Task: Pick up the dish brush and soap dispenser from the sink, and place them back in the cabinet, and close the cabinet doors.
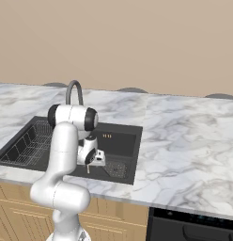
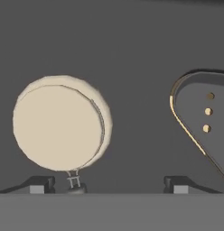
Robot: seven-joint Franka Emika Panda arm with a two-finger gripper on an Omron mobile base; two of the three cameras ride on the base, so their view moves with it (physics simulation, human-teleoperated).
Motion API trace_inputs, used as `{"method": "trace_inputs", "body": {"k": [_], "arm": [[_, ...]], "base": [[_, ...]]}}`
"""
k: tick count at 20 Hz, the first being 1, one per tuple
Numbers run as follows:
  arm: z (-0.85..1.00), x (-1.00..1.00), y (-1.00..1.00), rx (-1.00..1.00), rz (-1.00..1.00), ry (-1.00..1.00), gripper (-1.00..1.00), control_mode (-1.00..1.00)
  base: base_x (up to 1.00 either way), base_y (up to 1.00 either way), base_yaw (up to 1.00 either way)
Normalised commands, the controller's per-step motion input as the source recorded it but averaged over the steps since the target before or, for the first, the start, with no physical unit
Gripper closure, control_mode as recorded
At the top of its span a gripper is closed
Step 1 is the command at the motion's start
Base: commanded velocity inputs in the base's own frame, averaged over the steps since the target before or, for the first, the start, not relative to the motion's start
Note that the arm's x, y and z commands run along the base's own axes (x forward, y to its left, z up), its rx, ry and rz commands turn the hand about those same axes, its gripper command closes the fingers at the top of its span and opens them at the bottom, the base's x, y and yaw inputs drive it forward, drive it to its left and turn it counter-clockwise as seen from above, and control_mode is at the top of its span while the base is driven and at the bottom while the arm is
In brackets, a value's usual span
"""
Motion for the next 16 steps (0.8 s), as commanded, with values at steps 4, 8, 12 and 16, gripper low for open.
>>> {"method": "trace_inputs", "body": {"k": [4, 8, 12, 16], "arm": [[-0.2, 0.14, 0.18, 0.0, 0.0, 0.06, 1.0, -1.0], [-0.04, 0.05, 0.05, 0.0, 0.0, 0.03, 1.0, -1.0], [0.0, 0.0, 0.0, 0.0, 0.0, 0.0, 1.0, -1.0], [0.0, 0.0, 0.0, 0.0, 0.0, 0.0, 1.0, -1.0]], "base": [[0.0, 0.0, 0.0], [0.0, 0.0, 0.0], [0.0, 0.0, 0.0], [0.0, 0.0, 0.0]]}}
